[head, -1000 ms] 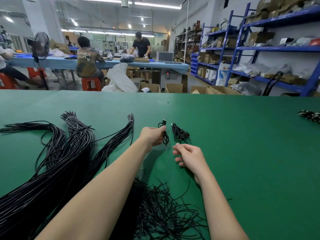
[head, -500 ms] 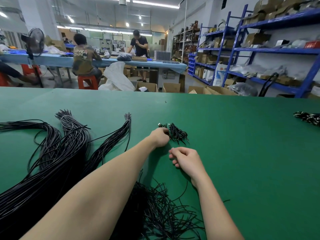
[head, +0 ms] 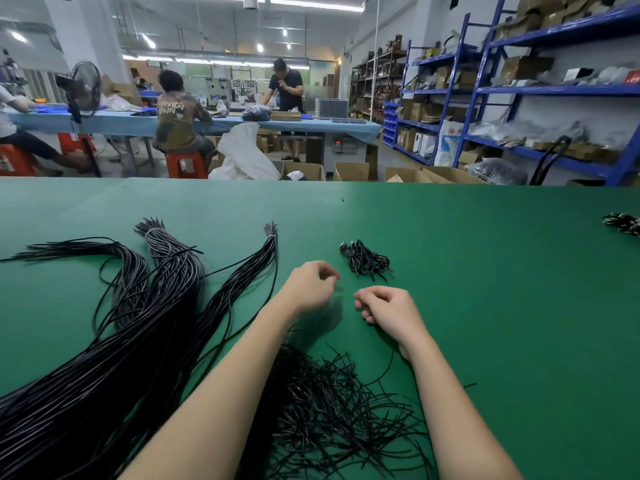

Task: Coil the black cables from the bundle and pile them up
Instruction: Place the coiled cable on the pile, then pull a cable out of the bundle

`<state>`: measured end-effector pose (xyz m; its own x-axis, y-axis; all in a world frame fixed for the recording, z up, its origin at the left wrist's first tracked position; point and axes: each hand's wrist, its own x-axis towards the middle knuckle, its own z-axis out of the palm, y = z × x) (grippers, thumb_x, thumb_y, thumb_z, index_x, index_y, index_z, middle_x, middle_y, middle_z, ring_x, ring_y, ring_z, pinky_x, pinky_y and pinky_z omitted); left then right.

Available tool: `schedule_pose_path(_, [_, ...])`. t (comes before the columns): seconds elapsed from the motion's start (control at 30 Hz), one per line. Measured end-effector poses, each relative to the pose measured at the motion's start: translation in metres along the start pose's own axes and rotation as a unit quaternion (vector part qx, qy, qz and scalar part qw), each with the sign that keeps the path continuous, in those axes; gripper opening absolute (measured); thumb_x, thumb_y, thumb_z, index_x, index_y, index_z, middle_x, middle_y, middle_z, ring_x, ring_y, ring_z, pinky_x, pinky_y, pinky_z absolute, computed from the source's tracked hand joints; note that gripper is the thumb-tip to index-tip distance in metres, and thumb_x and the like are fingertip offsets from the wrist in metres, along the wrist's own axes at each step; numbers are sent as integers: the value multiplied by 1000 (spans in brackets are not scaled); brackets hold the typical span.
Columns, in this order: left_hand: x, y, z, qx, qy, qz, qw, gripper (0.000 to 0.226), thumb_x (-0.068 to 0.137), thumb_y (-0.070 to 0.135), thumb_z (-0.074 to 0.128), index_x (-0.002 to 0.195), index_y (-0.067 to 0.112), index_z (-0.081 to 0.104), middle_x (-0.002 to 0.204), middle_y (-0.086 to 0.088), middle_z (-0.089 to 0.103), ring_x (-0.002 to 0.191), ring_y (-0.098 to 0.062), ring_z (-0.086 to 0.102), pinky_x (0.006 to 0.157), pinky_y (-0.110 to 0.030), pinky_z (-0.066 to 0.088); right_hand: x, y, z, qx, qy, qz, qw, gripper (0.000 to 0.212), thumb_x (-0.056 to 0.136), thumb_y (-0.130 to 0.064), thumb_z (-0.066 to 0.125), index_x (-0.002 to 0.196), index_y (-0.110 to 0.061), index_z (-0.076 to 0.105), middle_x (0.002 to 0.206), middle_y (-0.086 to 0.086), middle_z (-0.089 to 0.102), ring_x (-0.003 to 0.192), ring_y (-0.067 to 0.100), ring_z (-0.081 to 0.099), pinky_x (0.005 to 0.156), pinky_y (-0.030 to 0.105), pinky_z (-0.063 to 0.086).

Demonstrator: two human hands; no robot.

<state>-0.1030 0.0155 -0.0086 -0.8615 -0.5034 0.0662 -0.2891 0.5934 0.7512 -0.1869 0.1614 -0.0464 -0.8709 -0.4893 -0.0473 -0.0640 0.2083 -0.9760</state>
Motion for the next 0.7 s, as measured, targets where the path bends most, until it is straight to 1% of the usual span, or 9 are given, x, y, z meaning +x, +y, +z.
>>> schedule_pose_path(0.13, [-32, -13, 1, 54, -30, 17, 998, 20, 98, 27, 57, 108, 22, 73, 111, 3, 72, 95, -11, 60, 84, -17, 40, -1, 1, 0, -14, 3, -7, 1000, 14, 93, -20, 68, 86, -14, 78, 80, -1, 78, 61, 5, 60, 71, 24, 55])
schedule_pose_path(0.2, [-39, -18, 4, 73, -24, 14, 997, 19, 98, 28, 58, 107, 22, 74, 111, 2, 73, 100, -15, 63, 86, -20, 43, -1, 1, 0, -18, 5, -11, 1000, 14, 93, -20, 68, 85, -15, 78, 81, -1, 78, 62, 6, 61, 73, 25, 56])
schedule_pose_path(0.27, [-41, -19, 6, 72, -13, 12, 997, 19, 97, 28, 58, 105, 22, 74, 110, 1, 74, 105, -17, 64, 91, -23, 46, -1, 1, -1, -22, 3, -11, 1000, 13, 94, -19, 68, 86, -15, 78, 81, -1, 78, 60, 5, 60, 70, 21, 54])
schedule_pose_path(0.33, [-43, -21, 6, 58, -2, 6, 998, 18, 96, 28, 59, 103, 23, 75, 108, 1, 74, 104, -17, 65, 90, -23, 46, -2, 0, -1, -25, -1, -7, 1000, 12, 95, -19, 68, 88, -15, 77, 84, 2, 78, 59, 5, 60, 67, 19, 53])
schedule_pose_path(0.43, [-44, -22, 7, 48, 4, -1, 999, 18, 96, 28, 59, 100, 23, 76, 106, 2, 75, 103, -16, 65, 88, -21, 45, -8, -13, -2, -27, -16, -10, 999, 10, 97, -19, 66, 98, -15, 75, 90, 3, 77, 64, 10, 63, 63, 21, 54])
schedule_pose_path(0.5, [-44, -22, 5, 36, 8, -6, 999, 17, 96, 29, 60, 99, 23, 76, 105, 2, 75, 102, -16, 65, 88, -21, 45, -12, -30, 0, -81, -13, -60, 995, 9, 97, -21, 66, 100, -20, 75, 92, -2, 78, 71, 10, 67, 70, 25, 55])
schedule_pose_path(0.57, [-43, -24, 5, 25, 10, -6, 1000, 17, 95, 30, 60, 98, 23, 76, 100, 3, 74, 101, -17, 66, 82, -21, 44, -16, -52, 8, -151, -24, -138, 979, 10, 93, -21, 67, 96, -25, 77, 88, -8, 77, 77, 8, 69, 77, 26, 54])
schedule_pose_path(0.6, [-43, -23, 5, 25, 7, -4, 1000, 18, 95, 30, 60, 99, 22, 76, 98, 3, 74, 102, -18, 66, 80, -21, 42, -17, -65, 16, -179, -42, -168, 968, 10, 92, -22, 69, 93, -25, 78, 87, -10, 76, 78, 5, 68, 77, 25, 52])
schedule_pose_path(0.7, [-43, -26, 7, 32, 1, -16, 999, 25, 96, 29, 58, 116, 17, 70, 113, -7, 72, 111, -26, 64, 83, -23, 43, -20, -99, 57, -316, -134, -220, 913, 12, 91, -25, 68, 94, -28, 79, 98, -11, 77, 90, 4, 67, 83, 21, 49])
